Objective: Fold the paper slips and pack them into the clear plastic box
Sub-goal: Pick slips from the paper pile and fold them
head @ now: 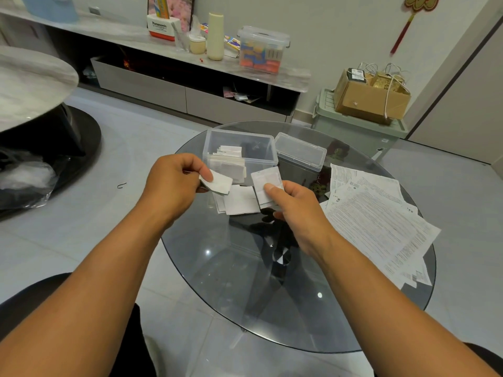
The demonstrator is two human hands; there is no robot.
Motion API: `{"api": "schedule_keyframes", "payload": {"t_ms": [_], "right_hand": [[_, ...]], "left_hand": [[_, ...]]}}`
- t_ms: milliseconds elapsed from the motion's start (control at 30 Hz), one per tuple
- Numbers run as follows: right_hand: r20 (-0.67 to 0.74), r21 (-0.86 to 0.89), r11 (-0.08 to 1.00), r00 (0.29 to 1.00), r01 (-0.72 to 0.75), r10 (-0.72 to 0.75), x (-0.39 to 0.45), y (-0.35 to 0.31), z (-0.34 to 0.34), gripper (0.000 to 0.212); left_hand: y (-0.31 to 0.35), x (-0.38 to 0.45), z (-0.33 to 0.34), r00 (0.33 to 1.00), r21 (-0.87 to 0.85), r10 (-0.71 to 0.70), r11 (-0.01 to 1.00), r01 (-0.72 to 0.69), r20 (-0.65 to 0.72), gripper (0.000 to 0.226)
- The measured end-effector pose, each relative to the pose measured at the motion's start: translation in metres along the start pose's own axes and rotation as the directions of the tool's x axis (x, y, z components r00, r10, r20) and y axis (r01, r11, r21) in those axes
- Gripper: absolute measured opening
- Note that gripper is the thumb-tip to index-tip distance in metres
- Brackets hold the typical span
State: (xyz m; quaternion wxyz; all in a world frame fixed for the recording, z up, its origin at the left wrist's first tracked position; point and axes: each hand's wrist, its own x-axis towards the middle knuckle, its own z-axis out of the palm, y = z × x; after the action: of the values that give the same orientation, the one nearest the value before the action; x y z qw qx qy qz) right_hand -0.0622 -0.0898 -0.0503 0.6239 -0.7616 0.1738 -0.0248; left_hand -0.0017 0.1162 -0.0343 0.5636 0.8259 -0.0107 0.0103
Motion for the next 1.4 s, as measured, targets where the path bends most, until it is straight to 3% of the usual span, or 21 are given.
{"api": "schedule_keyframes", "payload": {"t_ms": [100, 200, 333, 433, 567, 633, 700, 767, 833, 933, 1033, 1133, 1200, 1300, 1400], "right_hand": [[-0.010, 0.094, 0.996, 1.000, 0.005, -0.004, 0.001, -0.001, -0.002, 0.020], [0.089, 0.127, 0.992, 0.996, 0.008, -0.019, 0.002, -0.006, -0.002, 0.022], [0.198, -0.131, 0.979, 0.972, 0.155, -0.127, 0.002, -0.009, 0.003, 0.026], [0.233, -0.220, 0.947, 0.956, 0.233, -0.181, 0.000, -0.011, 0.006, 0.024], [0.223, -0.368, 0.879, 0.946, 0.305, -0.235, 0.000, -0.012, 0.000, 0.018], [0.256, -0.563, 0.733, 0.924, 0.382, -0.285, -0.001, -0.016, -0.005, 0.025], [0.326, -0.766, 0.461, 0.889, 0.448, -0.321, 0.001, -0.019, -0.010, 0.035], [0.422, -0.849, 0.187, 0.847, 0.494, -0.325, 0.005, -0.014, -0.013, 0.035], [0.468, -0.860, 0.079, 0.840, 0.505, -0.274, 0.005, -0.003, -0.010, 0.031], [0.424, -0.863, 0.189, 0.875, 0.469, -0.232, 0.002, 0.007, -0.007, 0.012], [0.296, -0.793, 0.497, 0.935, 0.354, -0.194, 0.000, 0.002, -0.010, 0.009], [0.116, -0.601, 0.785, 0.988, 0.149, -0.098, 0.001, -0.002, -0.015, 0.016], [0.004, -0.364, 0.931, 1.000, -0.024, 0.027, 0.005, -0.003, -0.015, 0.023], [0.040, 0.100, 0.971, 0.976, -0.215, 0.212, 0.014, -0.008, -0.010, 0.021], [0.106, 0.181, 0.951, 0.966, -0.250, 0.234, 0.021, -0.013, -0.002, 0.011]], "left_hand": [[-0.001, -0.003, 0.005, 0.999, 0.055, 0.048, 0.997, -0.049, 0.013, 0.038], [-0.001, -0.006, 0.011, 0.992, 0.098, 0.121, 0.987, -0.124, 0.038, 0.041], [-0.002, -0.010, 0.019, 0.982, 0.054, 0.155, 0.985, -0.162, 0.108, 0.034], [0.000, -0.013, 0.026, 0.985, -0.044, 0.114, 0.993, -0.109, 0.126, 0.020], [0.010, -0.015, 0.028, 0.969, -0.295, -0.023, 0.951, 0.097, 0.245, 0.016], [0.005, -0.012, 0.026, 0.971, -0.240, -0.013, 0.968, 0.071, 0.238, 0.017], [-0.004, -0.007, 0.026, 0.985, -0.035, 0.048, 0.999, -0.042, 0.169, 0.012], [-0.015, -0.003, 0.028, 0.985, 0.172, 0.068, 0.981, -0.095, 0.158, 0.014], [-0.024, -0.003, 0.034, 0.980, 0.321, 0.037, 0.942, -0.100, 0.197, 0.036], [-0.028, -0.005, 0.044, 0.977, 0.476, 0.032, 0.869, -0.131, 0.211, 0.065], [-0.026, -0.003, 0.047, 0.976, 0.514, 0.008, 0.849, -0.122, 0.217, 0.071], [-0.023, 0.000, 0.047, 0.971, 0.513, -0.049, 0.855, -0.081, 0.235, 0.075], [-0.023, 0.001, 0.048, 0.967, 0.540, -0.069, 0.838, -0.077, 0.245, 0.075], [-0.023, 0.003, 0.049, 0.962, 0.546, -0.092, 0.835, -0.066, 0.256, 0.075], [-0.023, 0.005, 0.047, 0.951, 0.488, -0.093, 0.870, -0.067, 0.295, 0.073]]}}
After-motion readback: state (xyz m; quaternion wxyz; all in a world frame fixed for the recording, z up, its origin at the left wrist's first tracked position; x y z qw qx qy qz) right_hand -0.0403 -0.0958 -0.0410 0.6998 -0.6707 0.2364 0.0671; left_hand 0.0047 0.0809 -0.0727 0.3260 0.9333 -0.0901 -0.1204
